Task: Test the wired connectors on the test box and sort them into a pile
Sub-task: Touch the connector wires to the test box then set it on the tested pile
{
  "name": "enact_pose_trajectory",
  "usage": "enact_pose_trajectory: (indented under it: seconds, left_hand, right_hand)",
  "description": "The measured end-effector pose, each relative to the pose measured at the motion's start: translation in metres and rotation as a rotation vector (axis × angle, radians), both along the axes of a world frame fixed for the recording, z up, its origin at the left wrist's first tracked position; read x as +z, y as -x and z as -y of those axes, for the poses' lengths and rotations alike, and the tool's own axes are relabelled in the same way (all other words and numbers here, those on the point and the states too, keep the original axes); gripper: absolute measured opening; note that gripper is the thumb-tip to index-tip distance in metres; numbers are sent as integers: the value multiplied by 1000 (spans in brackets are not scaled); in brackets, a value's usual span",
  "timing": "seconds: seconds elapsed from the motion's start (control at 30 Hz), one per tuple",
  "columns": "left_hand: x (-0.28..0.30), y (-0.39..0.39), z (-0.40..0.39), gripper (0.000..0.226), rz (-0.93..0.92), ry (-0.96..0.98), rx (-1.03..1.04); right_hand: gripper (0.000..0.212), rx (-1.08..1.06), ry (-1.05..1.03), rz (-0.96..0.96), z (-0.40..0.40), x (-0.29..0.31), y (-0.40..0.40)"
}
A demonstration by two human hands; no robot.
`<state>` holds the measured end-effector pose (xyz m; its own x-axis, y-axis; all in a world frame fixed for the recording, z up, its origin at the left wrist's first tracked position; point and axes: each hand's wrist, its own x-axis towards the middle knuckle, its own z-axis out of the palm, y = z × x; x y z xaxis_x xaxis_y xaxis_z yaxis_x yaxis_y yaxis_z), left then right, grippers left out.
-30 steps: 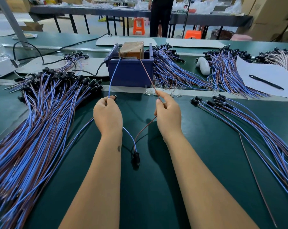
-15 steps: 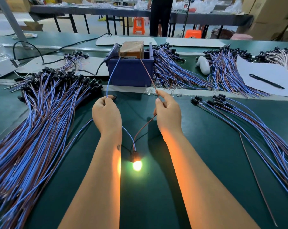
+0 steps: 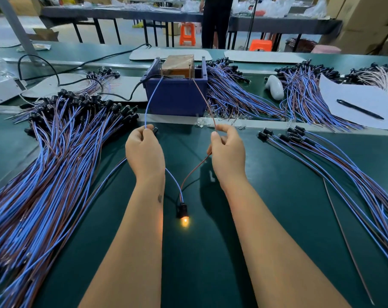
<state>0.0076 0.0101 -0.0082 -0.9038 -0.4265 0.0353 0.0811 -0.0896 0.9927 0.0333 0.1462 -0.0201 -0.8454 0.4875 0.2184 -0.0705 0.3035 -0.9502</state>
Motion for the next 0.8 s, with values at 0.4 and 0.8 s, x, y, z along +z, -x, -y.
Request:
enact_pose_trajectory:
  seconds: [0.4, 0.8]
  left_hand:
    - [4, -10, -21, 21, -82, 66, -515]
    - [9, -7, -11, 18, -54, -323, -431]
  right_hand:
    - [14, 208, -40, -186, 13, 14, -13]
    - [45, 416, -138, -84, 13, 5, -12]
